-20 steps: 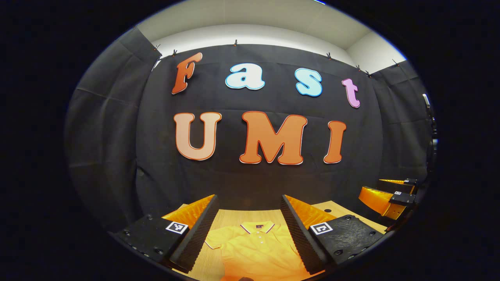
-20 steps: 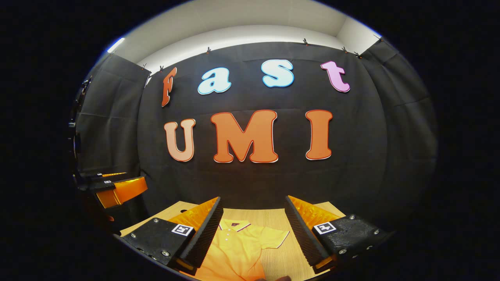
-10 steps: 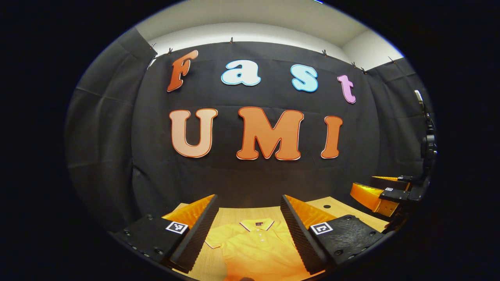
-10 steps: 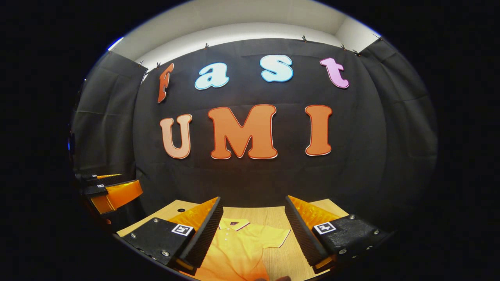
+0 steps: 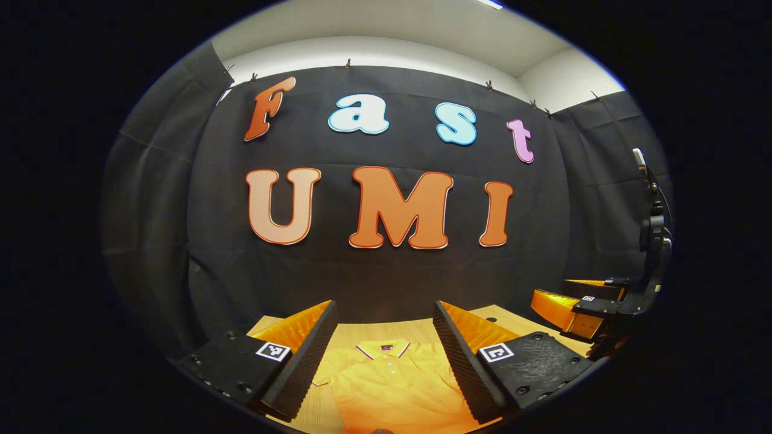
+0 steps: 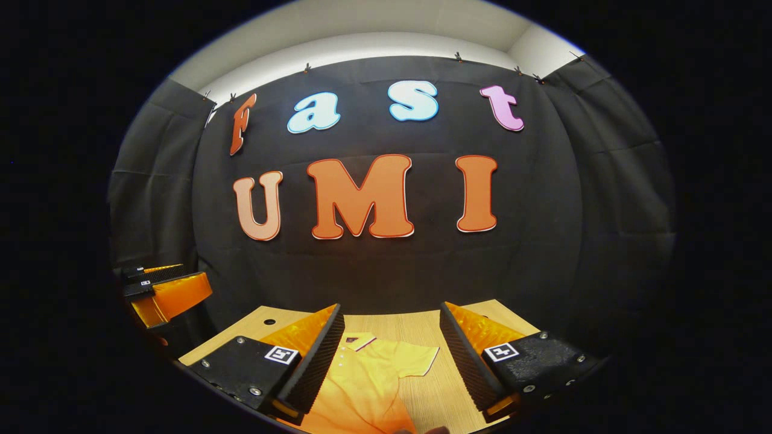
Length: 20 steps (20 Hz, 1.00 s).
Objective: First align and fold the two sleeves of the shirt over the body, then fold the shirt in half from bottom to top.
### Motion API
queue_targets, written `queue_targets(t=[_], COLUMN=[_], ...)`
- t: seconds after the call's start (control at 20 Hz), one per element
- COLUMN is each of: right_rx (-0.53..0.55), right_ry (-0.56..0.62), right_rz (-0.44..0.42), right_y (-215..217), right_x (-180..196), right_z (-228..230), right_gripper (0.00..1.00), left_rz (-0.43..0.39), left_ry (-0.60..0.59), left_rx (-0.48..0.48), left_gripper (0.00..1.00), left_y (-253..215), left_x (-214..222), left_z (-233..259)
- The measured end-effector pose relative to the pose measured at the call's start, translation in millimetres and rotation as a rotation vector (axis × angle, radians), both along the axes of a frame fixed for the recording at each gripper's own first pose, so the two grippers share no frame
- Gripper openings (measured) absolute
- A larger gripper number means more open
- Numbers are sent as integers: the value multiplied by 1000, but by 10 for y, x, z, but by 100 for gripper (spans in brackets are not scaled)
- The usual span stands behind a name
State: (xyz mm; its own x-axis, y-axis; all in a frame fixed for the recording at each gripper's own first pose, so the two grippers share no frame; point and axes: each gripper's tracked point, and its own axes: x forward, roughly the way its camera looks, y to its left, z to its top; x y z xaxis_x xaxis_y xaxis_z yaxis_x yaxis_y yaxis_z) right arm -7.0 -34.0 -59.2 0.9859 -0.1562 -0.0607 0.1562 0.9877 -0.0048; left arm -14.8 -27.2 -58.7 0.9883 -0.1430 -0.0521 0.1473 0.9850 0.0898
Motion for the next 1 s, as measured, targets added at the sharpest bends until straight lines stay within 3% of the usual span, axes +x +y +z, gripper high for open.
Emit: queue_targets(t=[0.5,1.0], right_rx=[-11,44], right_ry=[52,202], right_rz=[-71,-141], right_y=[-172,-321], right_x=[-98,108], right_z=[-332,-1049], right_gripper=[96,96], left_rz=[-18,-20], left_ry=[-7,-40], left_rx=[7,45], left_gripper=[98,98], left_y=[69,406], left_x=[8,-132], left_z=[-35,12])
